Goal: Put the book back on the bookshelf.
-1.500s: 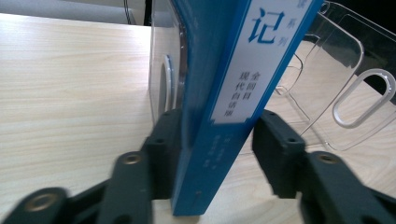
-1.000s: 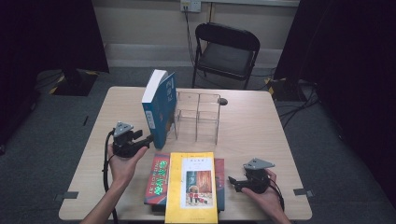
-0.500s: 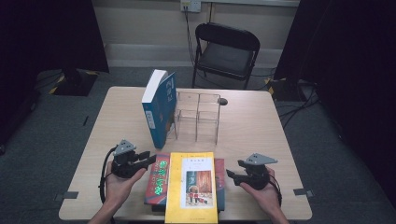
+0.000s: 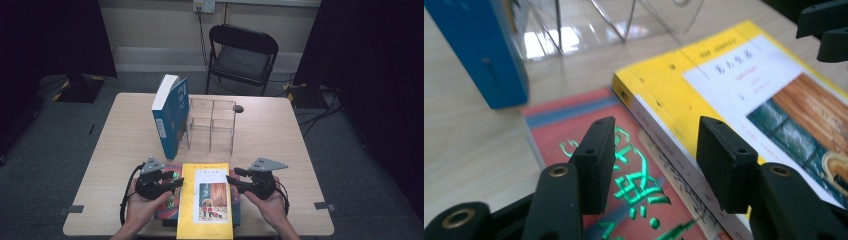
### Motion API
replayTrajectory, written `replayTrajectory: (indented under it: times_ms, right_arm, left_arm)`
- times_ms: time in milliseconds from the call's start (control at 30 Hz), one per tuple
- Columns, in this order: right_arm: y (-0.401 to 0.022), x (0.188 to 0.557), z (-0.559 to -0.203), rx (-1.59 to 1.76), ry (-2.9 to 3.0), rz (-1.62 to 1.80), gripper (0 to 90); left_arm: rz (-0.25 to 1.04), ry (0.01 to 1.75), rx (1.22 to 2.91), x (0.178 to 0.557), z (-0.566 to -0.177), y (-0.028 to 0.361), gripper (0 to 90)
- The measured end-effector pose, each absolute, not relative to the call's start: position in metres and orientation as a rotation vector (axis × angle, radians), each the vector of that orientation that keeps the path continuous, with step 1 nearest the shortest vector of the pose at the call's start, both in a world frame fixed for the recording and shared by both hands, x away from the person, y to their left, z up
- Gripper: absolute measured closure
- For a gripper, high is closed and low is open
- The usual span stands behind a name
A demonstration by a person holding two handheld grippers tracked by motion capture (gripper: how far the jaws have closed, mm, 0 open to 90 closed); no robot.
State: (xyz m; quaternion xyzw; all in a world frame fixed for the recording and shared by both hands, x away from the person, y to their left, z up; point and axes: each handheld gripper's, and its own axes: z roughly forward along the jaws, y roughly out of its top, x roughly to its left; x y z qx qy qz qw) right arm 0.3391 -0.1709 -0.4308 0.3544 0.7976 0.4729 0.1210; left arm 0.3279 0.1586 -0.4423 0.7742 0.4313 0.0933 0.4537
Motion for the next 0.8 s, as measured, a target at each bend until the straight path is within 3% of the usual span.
replayTrajectory:
  times_ms: [433,800]
  right_arm:
    - [-0.162,0.343,-0.451,1.153,2.344,1.452,49.8]
    - [-0.161,0.344,-0.456,1.279,2.306,1.501,47.3]
  left_arm:
    - [0.081,1.067,1.876,0.329,-0.449,0.154,49.6]
    - [0.127,1.057,1.878,0.325,-0.45,0.148,45.8]
